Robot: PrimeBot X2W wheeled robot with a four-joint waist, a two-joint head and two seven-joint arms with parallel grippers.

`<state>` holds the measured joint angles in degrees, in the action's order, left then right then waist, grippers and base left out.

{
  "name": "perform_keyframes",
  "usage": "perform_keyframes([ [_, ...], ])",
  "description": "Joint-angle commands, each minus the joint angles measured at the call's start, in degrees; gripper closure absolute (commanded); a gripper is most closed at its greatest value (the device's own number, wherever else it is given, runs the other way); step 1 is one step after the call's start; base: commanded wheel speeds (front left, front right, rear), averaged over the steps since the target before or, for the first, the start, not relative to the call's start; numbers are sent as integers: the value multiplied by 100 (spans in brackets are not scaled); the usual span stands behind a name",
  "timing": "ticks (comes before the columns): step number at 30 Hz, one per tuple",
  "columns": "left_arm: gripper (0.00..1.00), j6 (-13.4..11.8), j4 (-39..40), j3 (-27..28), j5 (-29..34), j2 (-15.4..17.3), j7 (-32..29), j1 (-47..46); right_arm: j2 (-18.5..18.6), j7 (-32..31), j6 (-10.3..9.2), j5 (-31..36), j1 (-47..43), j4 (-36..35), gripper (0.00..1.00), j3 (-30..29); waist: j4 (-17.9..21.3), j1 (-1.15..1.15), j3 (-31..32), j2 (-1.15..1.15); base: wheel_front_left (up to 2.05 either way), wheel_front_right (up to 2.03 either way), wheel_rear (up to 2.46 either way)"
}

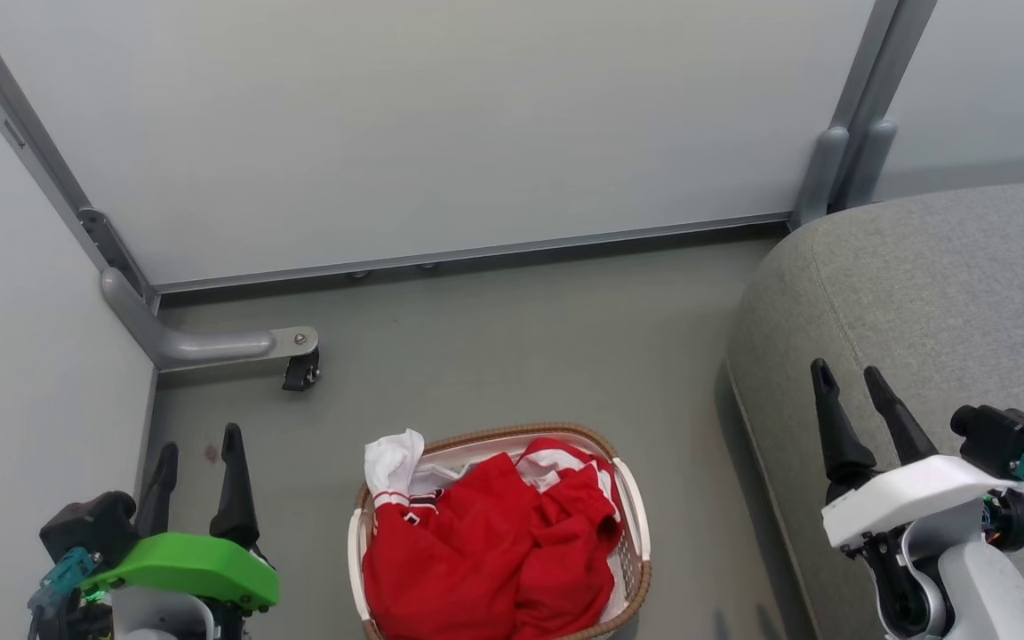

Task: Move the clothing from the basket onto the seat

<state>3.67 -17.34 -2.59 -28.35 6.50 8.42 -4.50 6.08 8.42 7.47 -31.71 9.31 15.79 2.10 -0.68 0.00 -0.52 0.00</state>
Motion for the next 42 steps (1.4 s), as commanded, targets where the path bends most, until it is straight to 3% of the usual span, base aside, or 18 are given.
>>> perform_keyframes([
  [1,0,-48,99,18,147,67,60,-150,22,62,3,191,139,-101,0,-28,-2,0,0,0,0,0,0],
  [10,0,-72,104,57,635,24,187,-32,-43,189,3,784,64,-125,0,-91,-23,0,-2,0,0,0,0],
  [25,0,264,-181,167,1189,-155,379,153,-87,384,3,1581,62,370,0,-62,-27,0,-109,0,0,0,0],
  [36,0,382,-527,-95,1301,-266,505,-530,-173,499,2,2183,624,-59,0,-29,110,0,-1140,0,0,0,0],
  [42,0,386,-920,-564,1331,-81,568,-1090,-262,568,2,2513,1017,-379,0,-48,268,0,-1869,0,0,0,0],
])
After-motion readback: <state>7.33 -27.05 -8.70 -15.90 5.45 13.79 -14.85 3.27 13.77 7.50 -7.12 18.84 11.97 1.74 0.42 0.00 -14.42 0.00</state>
